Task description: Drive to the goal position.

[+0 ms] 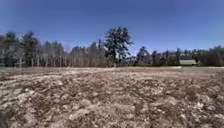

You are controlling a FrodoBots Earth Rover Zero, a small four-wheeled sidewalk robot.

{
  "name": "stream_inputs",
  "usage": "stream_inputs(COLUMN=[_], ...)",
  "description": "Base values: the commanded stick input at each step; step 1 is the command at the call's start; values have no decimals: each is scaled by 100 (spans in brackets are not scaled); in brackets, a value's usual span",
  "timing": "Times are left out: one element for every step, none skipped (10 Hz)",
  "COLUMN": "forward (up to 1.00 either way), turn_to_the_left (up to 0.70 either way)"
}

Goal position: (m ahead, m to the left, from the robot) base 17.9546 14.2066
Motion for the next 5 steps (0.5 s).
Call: stream_inputs(forward=[70, 70, 70, 70, 70], turn_to_the_left=[0, 0, 0, 0, 0])
